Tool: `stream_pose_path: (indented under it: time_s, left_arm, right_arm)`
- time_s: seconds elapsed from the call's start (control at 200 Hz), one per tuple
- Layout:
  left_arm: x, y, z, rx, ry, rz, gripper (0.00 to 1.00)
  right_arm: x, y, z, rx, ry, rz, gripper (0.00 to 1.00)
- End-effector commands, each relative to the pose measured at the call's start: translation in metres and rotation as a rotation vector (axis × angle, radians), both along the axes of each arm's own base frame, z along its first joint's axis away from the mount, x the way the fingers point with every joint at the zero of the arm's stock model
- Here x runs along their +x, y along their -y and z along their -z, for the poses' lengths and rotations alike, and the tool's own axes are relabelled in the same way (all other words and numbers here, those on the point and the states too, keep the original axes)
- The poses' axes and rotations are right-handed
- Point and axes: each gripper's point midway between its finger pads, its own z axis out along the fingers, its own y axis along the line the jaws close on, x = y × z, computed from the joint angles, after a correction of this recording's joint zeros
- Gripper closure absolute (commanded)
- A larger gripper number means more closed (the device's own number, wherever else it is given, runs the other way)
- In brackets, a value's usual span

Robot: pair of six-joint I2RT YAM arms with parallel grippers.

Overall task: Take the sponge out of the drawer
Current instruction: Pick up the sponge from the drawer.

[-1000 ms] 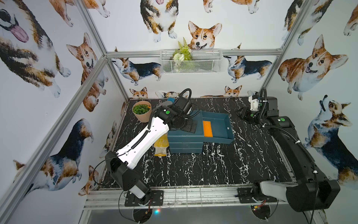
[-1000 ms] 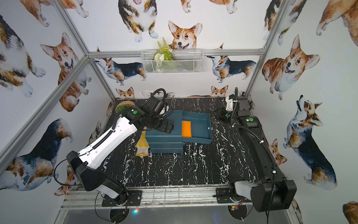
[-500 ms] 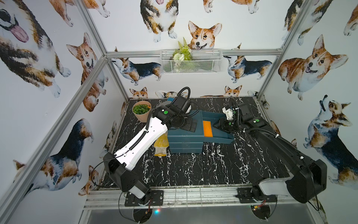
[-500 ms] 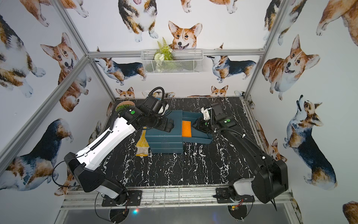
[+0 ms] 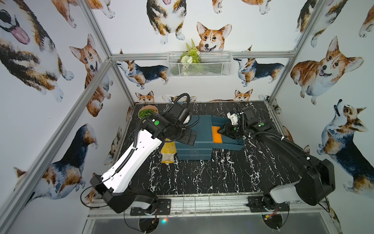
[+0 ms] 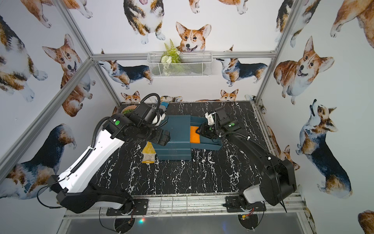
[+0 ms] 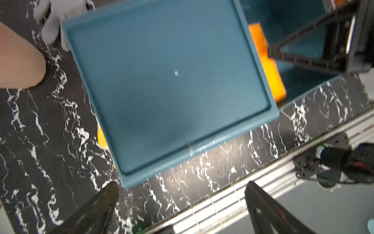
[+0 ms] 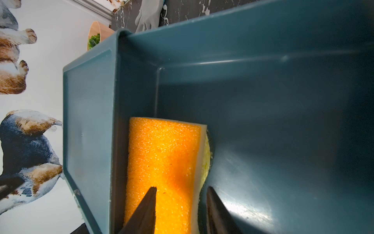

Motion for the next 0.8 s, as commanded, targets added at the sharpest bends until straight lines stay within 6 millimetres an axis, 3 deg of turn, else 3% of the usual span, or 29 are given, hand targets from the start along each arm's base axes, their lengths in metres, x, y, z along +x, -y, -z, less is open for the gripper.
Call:
stream_pose_path:
  time_s: [0.0, 0.13, 0.365, 0.631, 0.701, 0.796]
  left_arm:
    - [-0.032, -0.019, 0.015, 0.086, -0.079, 0.005, 0.00]
    - [-0.042, -0.014, 0.023, 0.111, -0.050, 0.014, 0.00]
    - [-0.046, 0.006, 0.040, 0.008, -0.054, -0.029, 0.00]
    - [-0.042, 0.030, 0.058, -0.086, -0.074, -0.038, 0.00]
    - [-0.041, 0.034, 0.060, -0.107, -0.080, -0.044, 0.00]
    - [-0.036, 0.036, 0.062, -0.131, -0.059, -0.077, 0.00]
  right_arm:
    - [-0.002, -0.002, 0.004, -0.005, -0.024, -0.011, 0.59]
    - [-0.004, -0.003, 0.005, -0.001, -0.033, -0.016, 0.59]
    - [-0.007, 0.000, 0.010, -0.019, -0.041, -0.019, 0.63]
    - [-0.004, 0.004, 0.012, -0.052, -0.025, -0.014, 0.94]
    - [-0.001, 0.011, 0.008, -0.083, 0.008, 0.010, 1.00]
    - [0.001, 0.017, 0.000, -0.104, 0.052, 0.024, 1.00]
